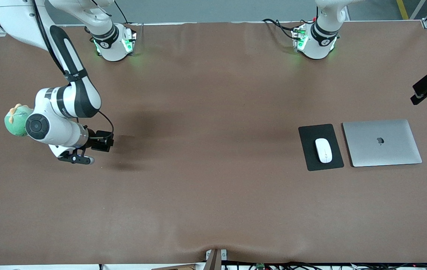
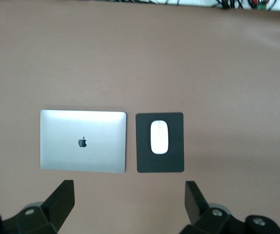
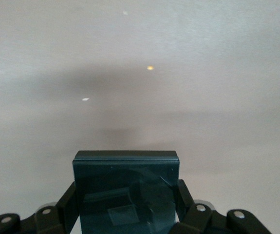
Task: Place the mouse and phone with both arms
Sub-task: 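Carry the phone toward the green plush toy while the left gripper withdraws, then lower the phone beside the plush toy and open the right gripper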
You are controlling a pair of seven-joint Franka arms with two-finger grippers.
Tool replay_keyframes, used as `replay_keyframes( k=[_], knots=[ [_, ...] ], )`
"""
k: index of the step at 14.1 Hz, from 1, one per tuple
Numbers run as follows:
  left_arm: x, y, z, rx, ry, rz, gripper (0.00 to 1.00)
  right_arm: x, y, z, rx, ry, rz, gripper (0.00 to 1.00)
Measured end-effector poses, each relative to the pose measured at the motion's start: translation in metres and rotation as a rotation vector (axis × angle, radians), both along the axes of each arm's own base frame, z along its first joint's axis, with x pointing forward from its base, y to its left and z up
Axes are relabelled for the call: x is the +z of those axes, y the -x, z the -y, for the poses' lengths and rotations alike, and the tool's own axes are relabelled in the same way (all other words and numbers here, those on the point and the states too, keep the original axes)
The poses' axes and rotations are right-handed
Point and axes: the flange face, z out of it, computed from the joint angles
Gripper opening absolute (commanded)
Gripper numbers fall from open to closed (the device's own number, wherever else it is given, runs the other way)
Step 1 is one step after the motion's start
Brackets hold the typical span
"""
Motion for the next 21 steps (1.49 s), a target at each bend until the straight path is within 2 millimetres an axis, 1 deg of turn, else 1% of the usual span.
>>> replay_keyframes(
  k=[1,3,6,9,12,13,15,17,19,20,21],
  knots=[
    [-0.007,0.001,0.006,-0.024,-0.001,-0.016,1.00,-0.007,0.005,0.015,0.016,-0.006,0.002,0.00],
    [-0.017,0.007,0.015,-0.070,0.012,-0.039,1.00,-0.014,0.011,0.040,0.030,-0.014,0.000,0.00],
    [-0.016,0.014,0.017,-0.075,0.021,-0.040,1.00,-0.023,0.019,0.060,0.058,0.005,-0.010,0.00],
    [-0.016,0.014,0.017,-0.067,0.022,-0.041,1.00,-0.036,0.031,0.076,0.101,0.021,0.000,0.00],
    [-0.017,0.014,0.016,-0.056,0.023,-0.043,1.00,-0.046,0.042,0.108,0.126,0.011,0.014,0.00],
    [-0.017,0.014,0.015,-0.053,0.023,-0.042,1.00,-0.050,0.046,0.115,0.129,0.010,0.016,0.00],
    [-0.015,0.013,0.014,-0.051,0.023,-0.034,1.00,-0.062,0.055,0.121,0.129,0.012,0.025,0.00],
    [-0.015,0.012,0.014,-0.050,0.023,-0.033,1.00,-0.077,0.062,0.119,0.142,0.015,0.028,0.00],
    [-0.017,0.011,0.014,-0.050,0.023,-0.033,1.00,-0.087,0.066,0.117,0.171,0.024,0.020,0.00],
    [-0.018,0.010,0.014,-0.051,0.023,-0.034,1.00,-0.086,0.066,0.117,0.177,0.025,0.021,0.25],
    [-0.020,0.009,0.014,-0.051,0.023,-0.037,1.00,-0.087,0.066,0.117,0.181,0.026,0.021,0.79]
  ],
)
